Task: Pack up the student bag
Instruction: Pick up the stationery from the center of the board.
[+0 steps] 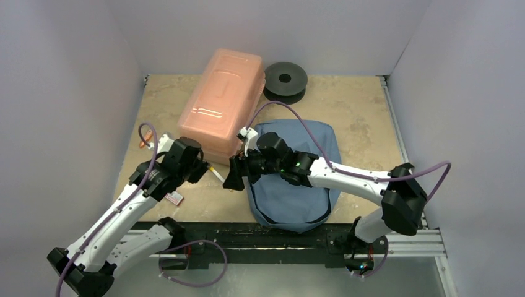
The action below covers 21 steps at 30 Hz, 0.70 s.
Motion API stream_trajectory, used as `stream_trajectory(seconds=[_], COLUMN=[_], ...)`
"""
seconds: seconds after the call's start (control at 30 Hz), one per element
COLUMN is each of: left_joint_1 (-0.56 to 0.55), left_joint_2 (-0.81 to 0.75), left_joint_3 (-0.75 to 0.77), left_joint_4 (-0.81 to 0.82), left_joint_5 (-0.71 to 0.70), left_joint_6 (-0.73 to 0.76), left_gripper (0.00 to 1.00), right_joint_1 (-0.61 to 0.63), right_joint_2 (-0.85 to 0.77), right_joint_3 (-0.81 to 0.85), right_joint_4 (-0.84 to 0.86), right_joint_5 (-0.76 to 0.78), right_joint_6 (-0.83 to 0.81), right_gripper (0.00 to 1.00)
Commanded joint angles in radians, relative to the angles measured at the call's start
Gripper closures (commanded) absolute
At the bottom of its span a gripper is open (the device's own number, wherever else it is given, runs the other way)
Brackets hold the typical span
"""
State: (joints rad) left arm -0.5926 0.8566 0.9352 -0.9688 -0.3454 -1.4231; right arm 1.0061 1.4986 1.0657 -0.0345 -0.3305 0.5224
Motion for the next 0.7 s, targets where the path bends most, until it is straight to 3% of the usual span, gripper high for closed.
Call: stream_trajectory(seconds=[0.0,0.4,0.57,0.67], left_joint_1=[-0.007,-0.007,-0.007,-0.007], left_joint_2=[-0.036,-0.082,-0.090,-0.090], left_joint_3=[0.013,-0.062,-0.041,-0.039], left_joint_4=[-0.022,0.080,0.079,0.087], left_joint_5=[0.010,0.152,0.164,0.190], left_joint_6=[-0.026,-0.028,-0.013,-0.011], left_gripper=[1.00,1.00,1.00,1.00], right_joint_1=[0.035,0.041,0.042,0.043], right_joint_2=[-0.024,0.055,0.075,0.084], right_joint_3=[0.045,0.075,0.065,0.066], right_joint_4=[0.060,0.038,0.073,0.085], right_joint_5=[0.117,0.070,0.027,-0.003], right_joint_6=[-0.021,-0.086,-0.098,-0.112], right_gripper=[0.19,0.38,0.58,0.64])
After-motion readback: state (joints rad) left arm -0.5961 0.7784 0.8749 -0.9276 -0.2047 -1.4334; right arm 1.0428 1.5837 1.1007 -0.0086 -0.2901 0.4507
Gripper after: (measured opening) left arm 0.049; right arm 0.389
